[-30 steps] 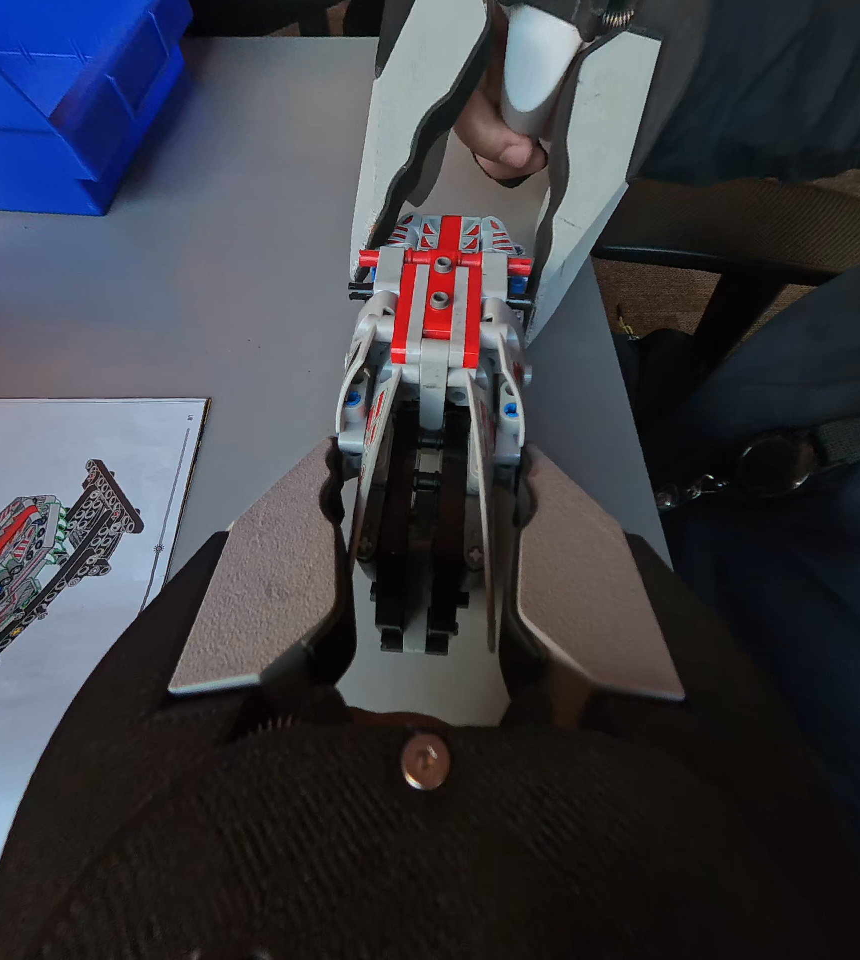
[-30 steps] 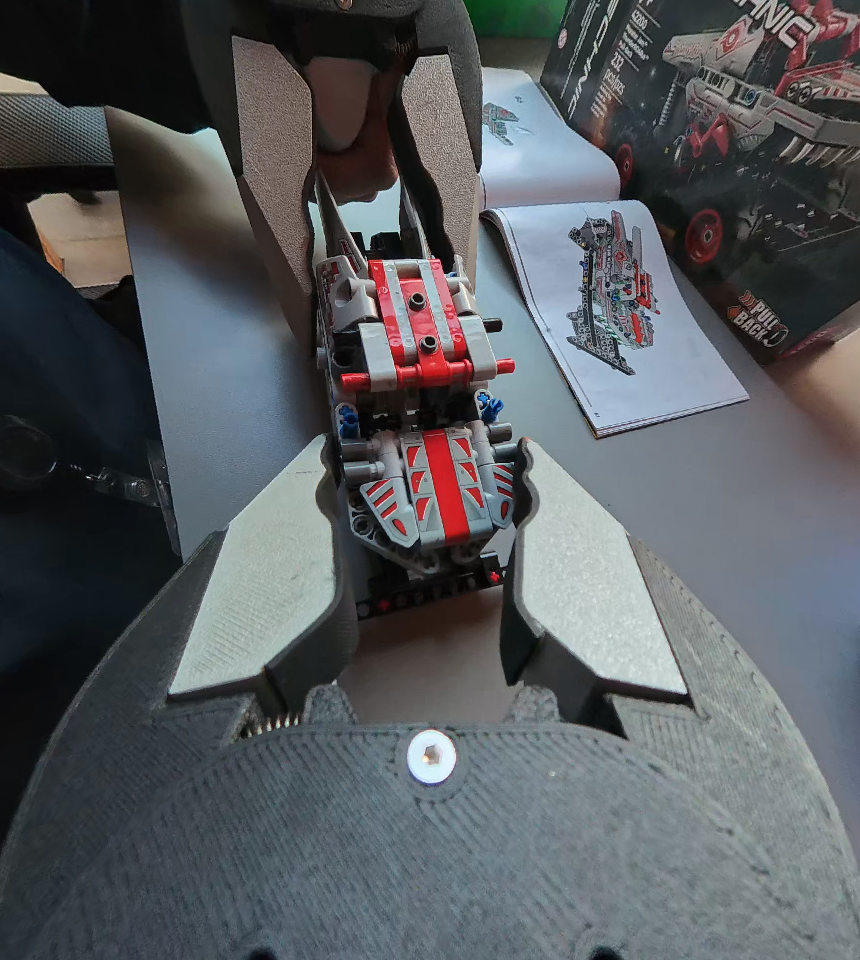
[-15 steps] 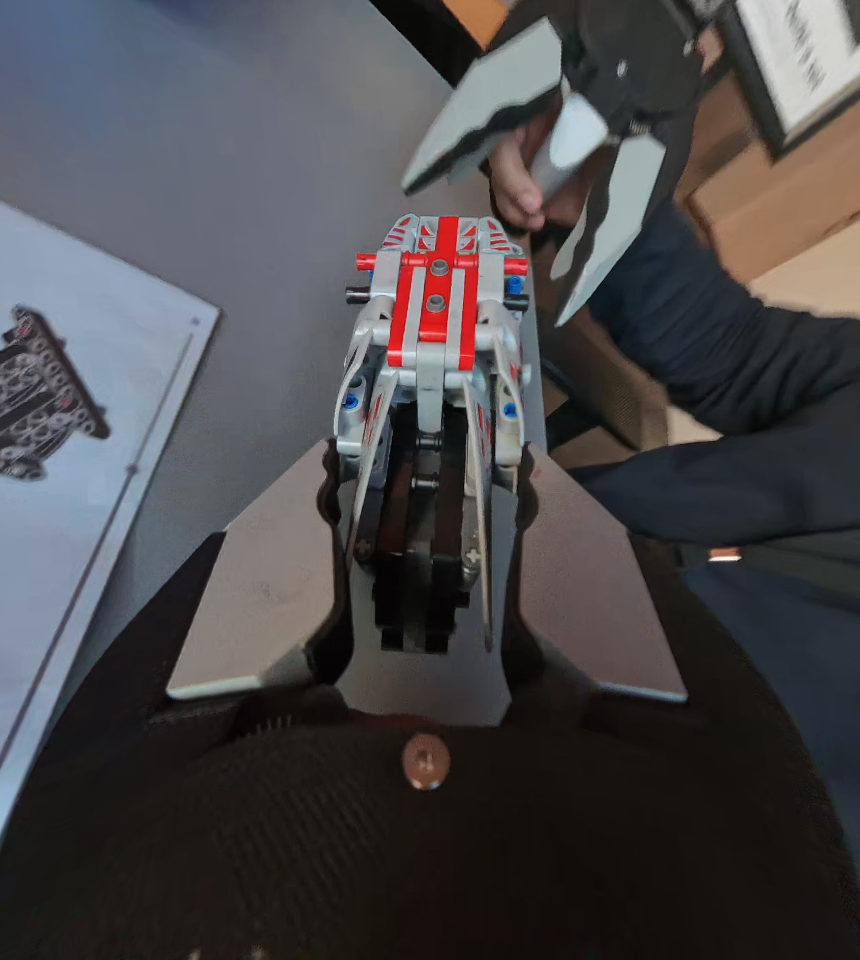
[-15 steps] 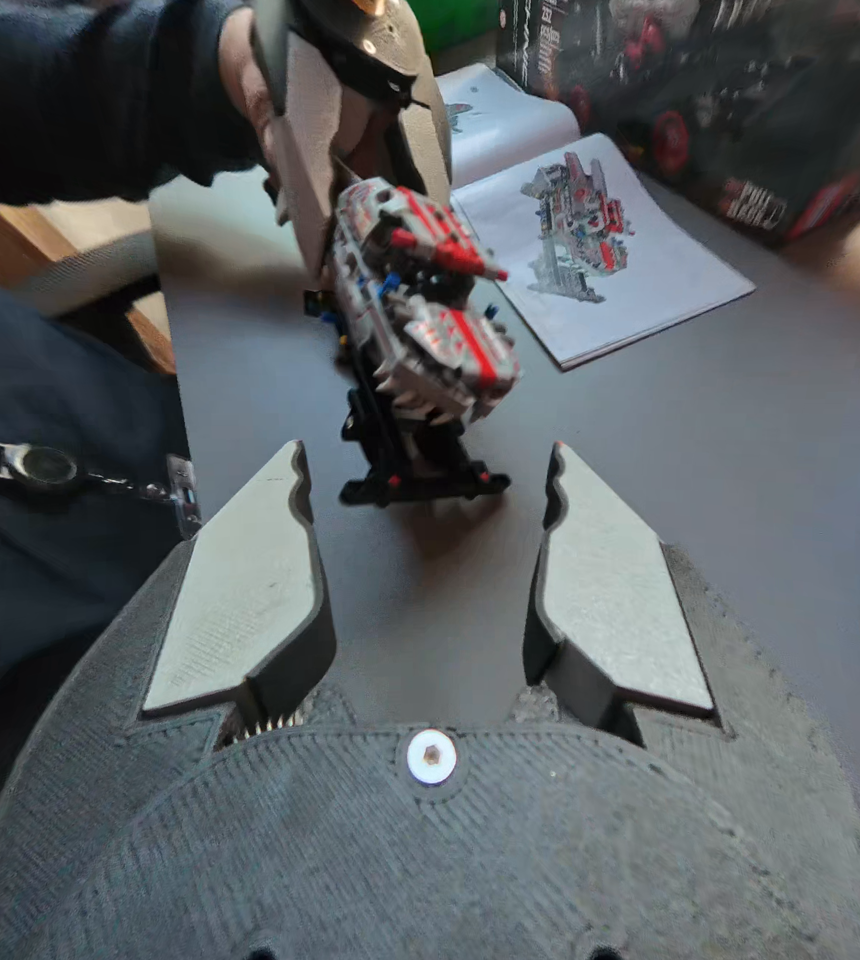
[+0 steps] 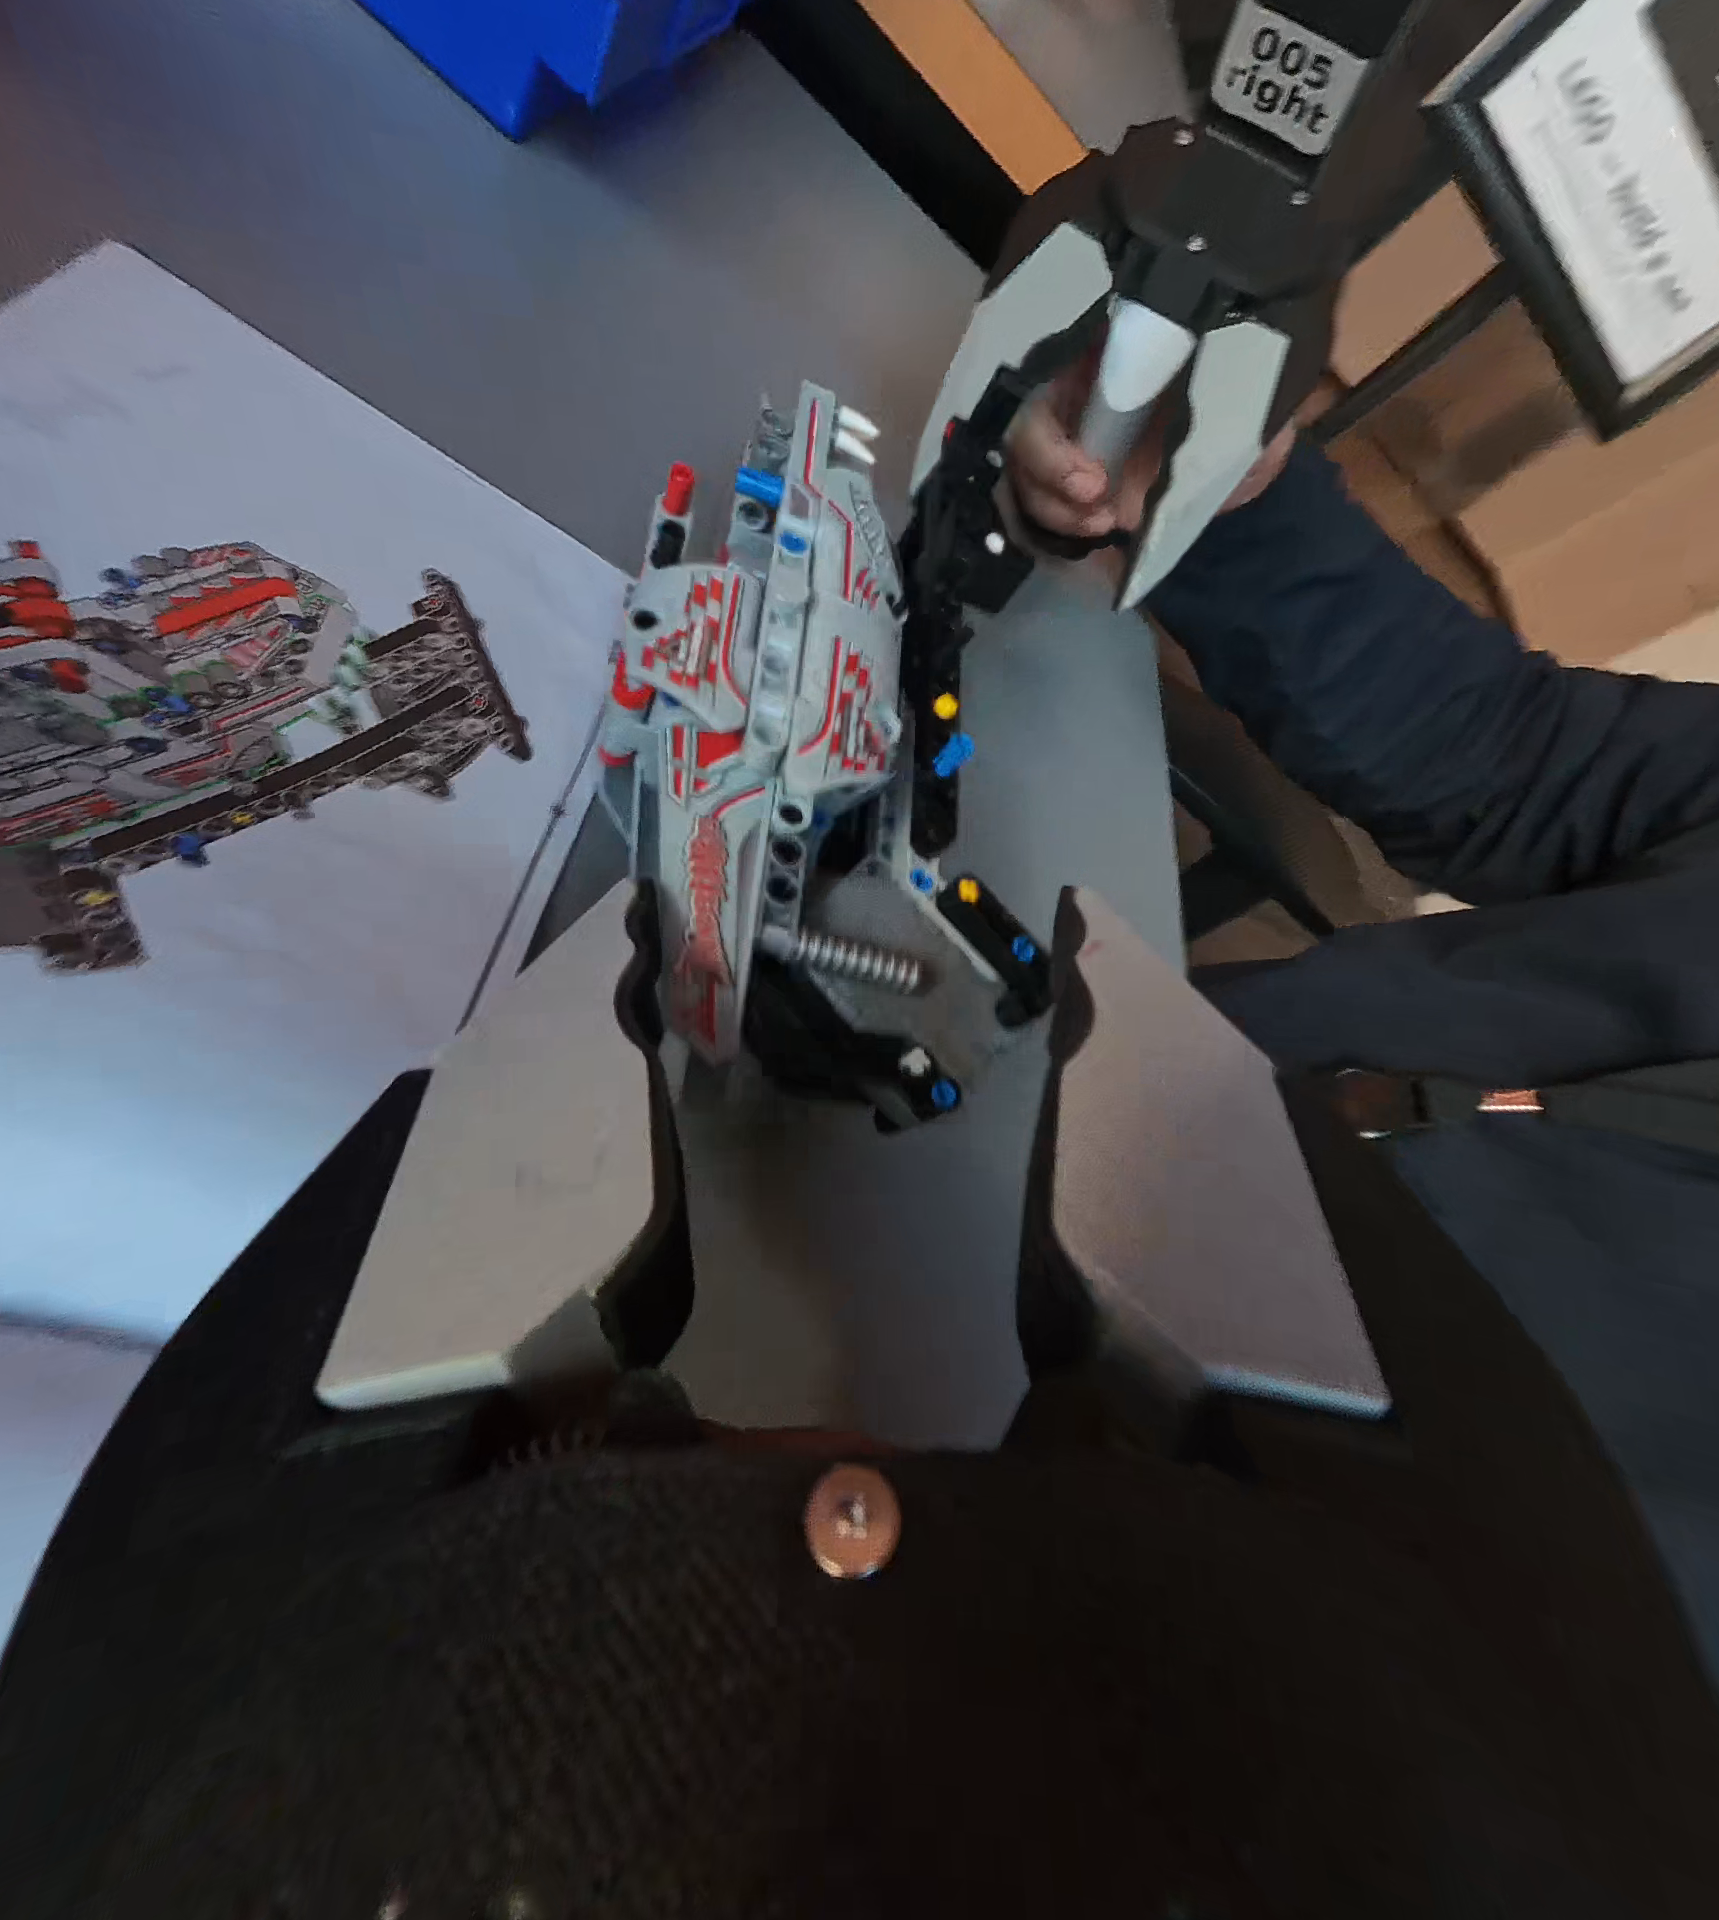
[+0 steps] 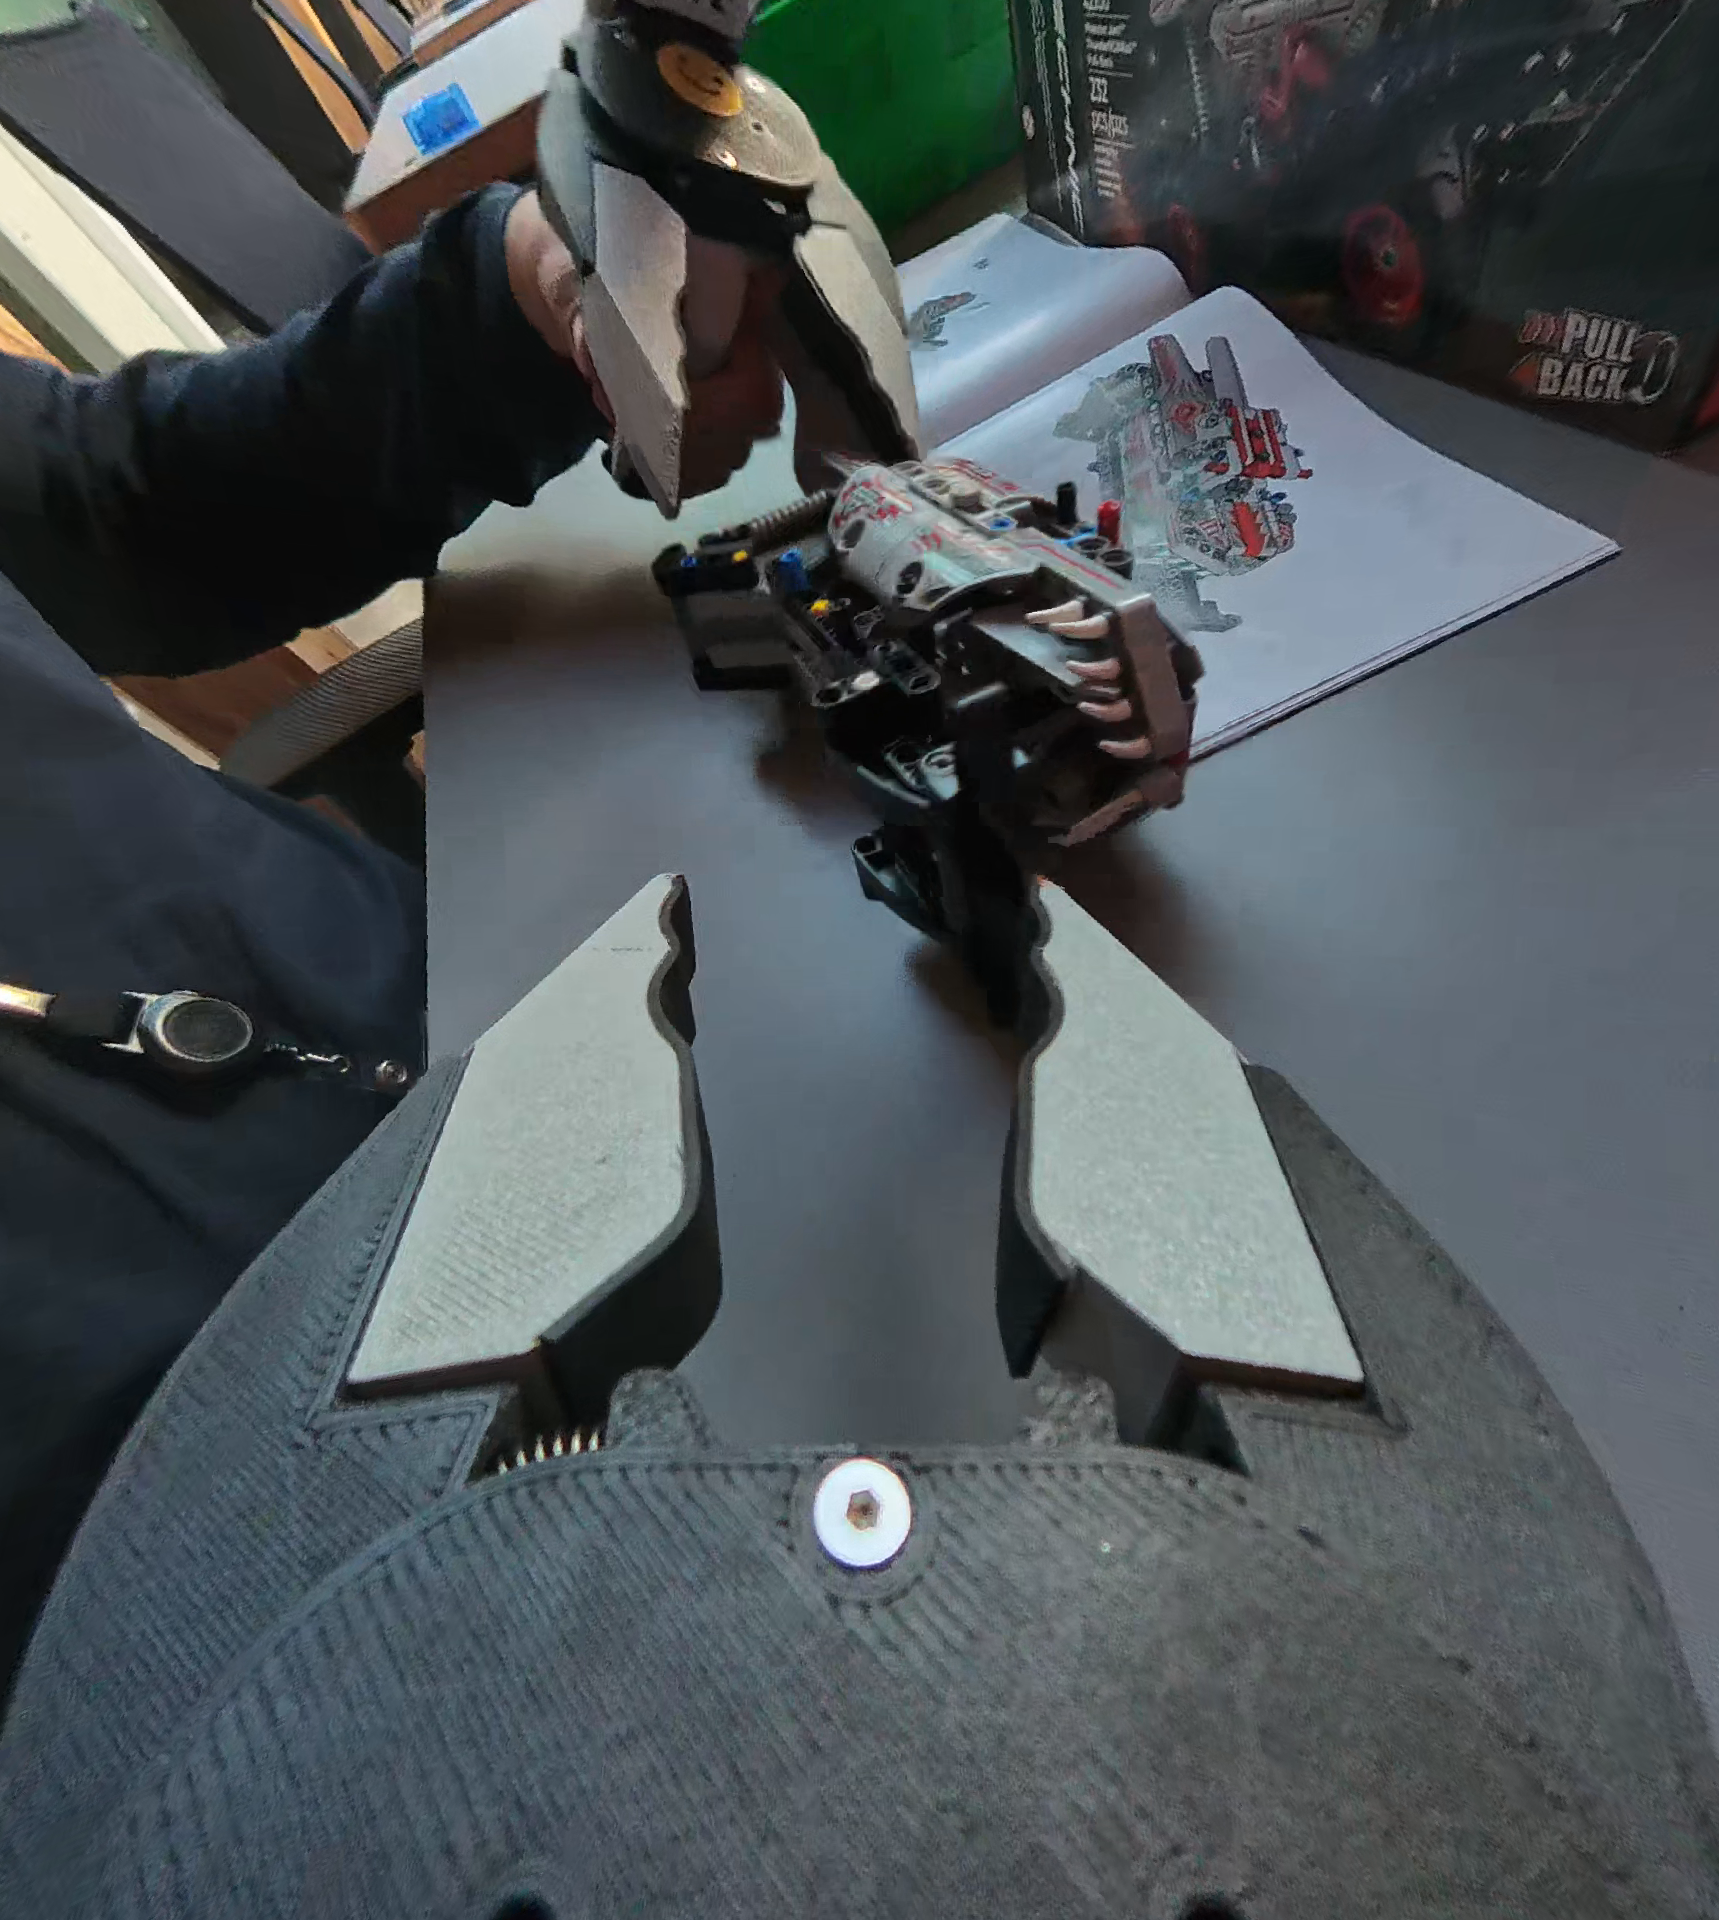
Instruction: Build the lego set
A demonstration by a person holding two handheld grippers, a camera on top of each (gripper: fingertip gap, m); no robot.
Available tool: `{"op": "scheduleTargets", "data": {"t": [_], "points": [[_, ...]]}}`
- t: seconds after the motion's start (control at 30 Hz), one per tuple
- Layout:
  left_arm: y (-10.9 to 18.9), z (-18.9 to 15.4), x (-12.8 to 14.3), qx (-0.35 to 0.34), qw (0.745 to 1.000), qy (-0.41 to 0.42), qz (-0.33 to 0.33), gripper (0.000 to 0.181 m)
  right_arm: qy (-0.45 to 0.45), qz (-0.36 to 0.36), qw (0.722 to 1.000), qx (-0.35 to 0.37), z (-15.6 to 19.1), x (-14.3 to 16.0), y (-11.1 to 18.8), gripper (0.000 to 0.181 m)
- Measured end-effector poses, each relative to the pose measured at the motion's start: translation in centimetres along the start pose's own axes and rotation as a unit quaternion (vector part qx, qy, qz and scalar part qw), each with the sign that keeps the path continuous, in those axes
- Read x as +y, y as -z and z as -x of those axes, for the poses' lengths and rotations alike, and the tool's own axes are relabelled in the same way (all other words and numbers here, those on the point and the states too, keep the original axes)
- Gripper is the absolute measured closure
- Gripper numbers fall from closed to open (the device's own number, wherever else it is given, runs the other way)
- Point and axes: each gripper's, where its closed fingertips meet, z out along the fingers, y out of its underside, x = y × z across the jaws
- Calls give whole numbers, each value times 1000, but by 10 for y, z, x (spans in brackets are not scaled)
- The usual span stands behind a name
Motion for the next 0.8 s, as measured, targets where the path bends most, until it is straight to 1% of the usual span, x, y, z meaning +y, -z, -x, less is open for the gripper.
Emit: {"op": "scheduleTargets", "data": {"t": [0.1,0.17,0.3,0.37,0.47,0.53,0.57,0.6,0.7,0.8], "points": [[11,6,12,-57,998,-37,12,120,9,-13,1000,17,-9,0,9,118],[11,11,16,-79,996,-40,10,120,-9,-16,1000,13,-18,-2,13,116],[5,10,19,-62,997,-31,13,114,-9,-17,1000,8,-29,-10,10,117],[3,6,17,-63,997,-54,3,116,3,-4,1000,12,-32,-9,4,122],[-2,-1,17,-58,993,-100,-12,118,51,19,998,21,-29,-3,-9,138],[-3,-3,17,-61,991,-122,-11,127,87,31,995,45,-30,-2,-16,140],[-4,-3,18,-60,989,-133,-11,132,105,33,993,52,-29,-2,-18,142],[-4,-4,18,-56,988,-144,-12,132,121,35,990,58,-28,-2,-20,148],[-3,-4,18,-45,989,-140,-14,132,160,41,983,85,-28,-1,-23,152],[1,-2,17,-42,990,-131,-19,132,181,49,978,93,-26,2,-25,157]]}}
